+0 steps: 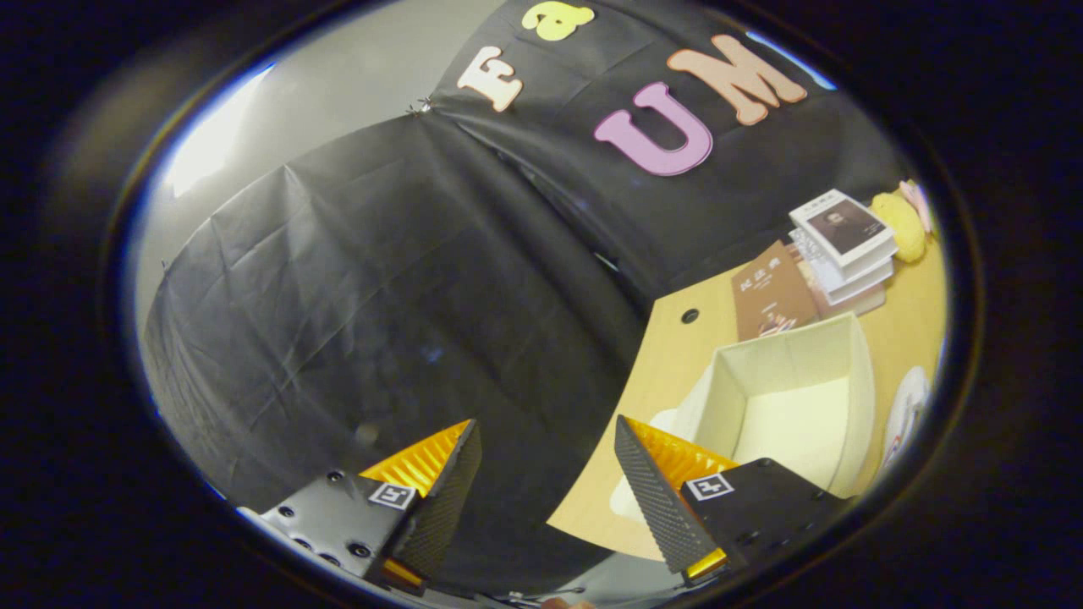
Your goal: Open the storage box then place both shoes into the box .Put the left shoe in first, then the right shoe, with the right side of both shoes facing outward in a uniform manner.
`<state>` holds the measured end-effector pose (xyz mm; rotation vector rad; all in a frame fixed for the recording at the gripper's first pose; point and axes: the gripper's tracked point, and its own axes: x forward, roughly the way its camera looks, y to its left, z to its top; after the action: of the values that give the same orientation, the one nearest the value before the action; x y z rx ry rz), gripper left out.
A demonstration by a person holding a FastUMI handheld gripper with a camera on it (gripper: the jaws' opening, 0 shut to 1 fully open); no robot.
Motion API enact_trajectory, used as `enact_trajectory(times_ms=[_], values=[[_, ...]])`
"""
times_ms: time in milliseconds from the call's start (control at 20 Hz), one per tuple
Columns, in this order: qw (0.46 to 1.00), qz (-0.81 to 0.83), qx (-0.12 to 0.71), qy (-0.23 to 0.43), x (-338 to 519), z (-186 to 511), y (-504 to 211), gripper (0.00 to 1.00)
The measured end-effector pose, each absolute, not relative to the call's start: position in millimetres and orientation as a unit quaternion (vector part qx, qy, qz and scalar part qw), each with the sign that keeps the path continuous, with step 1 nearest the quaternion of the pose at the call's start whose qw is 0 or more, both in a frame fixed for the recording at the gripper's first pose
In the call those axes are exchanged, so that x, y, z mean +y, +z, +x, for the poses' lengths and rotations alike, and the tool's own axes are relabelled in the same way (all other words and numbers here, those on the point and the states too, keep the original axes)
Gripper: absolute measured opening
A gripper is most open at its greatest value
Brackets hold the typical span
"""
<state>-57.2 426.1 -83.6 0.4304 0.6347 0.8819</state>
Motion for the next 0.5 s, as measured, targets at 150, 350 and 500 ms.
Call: enact_trajectory(times_ms=[150, 350, 500], values=[[0.865, 0.161, 0.274, 0.388, 377.3, -38.8, -87.0, 0.99], [0.908, 0.048, 0.244, 0.336, 293.6, -21.6, -106.3, 1.00], [0.927, 0.003, 0.235, 0.292, 235.3, -12.6, -120.9, 1.00]])
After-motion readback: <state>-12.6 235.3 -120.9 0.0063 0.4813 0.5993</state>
